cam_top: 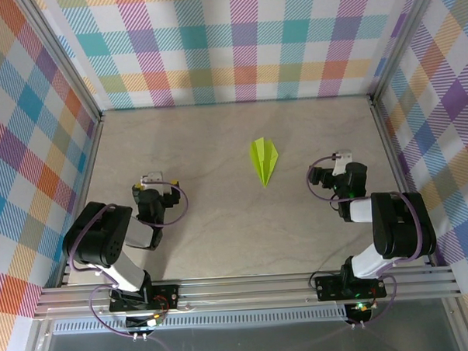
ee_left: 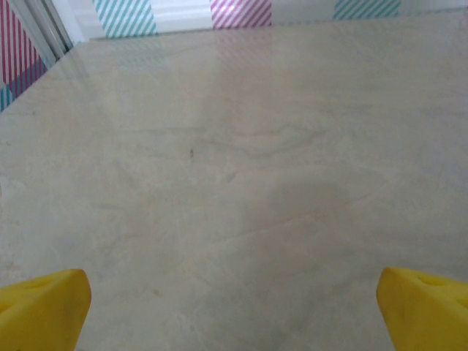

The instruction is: Fold a paper plane with a square sheet of paper (fold left side to right side)

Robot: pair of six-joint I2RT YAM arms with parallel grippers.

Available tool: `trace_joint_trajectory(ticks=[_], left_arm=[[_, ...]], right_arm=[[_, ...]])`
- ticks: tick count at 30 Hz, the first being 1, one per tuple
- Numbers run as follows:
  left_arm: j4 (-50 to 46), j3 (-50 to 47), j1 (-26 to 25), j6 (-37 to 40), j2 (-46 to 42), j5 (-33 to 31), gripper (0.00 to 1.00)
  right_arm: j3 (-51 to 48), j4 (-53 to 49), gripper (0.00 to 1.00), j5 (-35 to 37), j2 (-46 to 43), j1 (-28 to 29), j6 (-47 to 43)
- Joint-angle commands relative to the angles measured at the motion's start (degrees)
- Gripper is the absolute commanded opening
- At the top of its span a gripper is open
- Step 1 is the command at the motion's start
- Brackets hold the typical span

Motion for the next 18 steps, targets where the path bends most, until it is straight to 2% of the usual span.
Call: trace_joint_trajectory(ticks=[1,2,4,18], left_arm=[[-8.1,5.77,2.57,-2.88,-1.62,2.72,1.0],[-11.48,7.36,3.74,-4.74,-1.8,2.86,1.0],[-11.92,7.48,5.37,-6.14,-1.93,4.5,1.0],[-11.65,7.34,5.38,-6.02,-1.88,4.34,1.0]], right_arm=[[1.36,0.77,0.99,-1.12,-0.03,0.47,-1.06],[1.32,0.83,0.99,-1.12,-0.03,0.49,-1.16],[1.36,0.83,0.99,-1.12,-0.03,0.47,-1.08],[1.58,0.38,0.99,-0.24,-0.02,1.0,-1.44]])
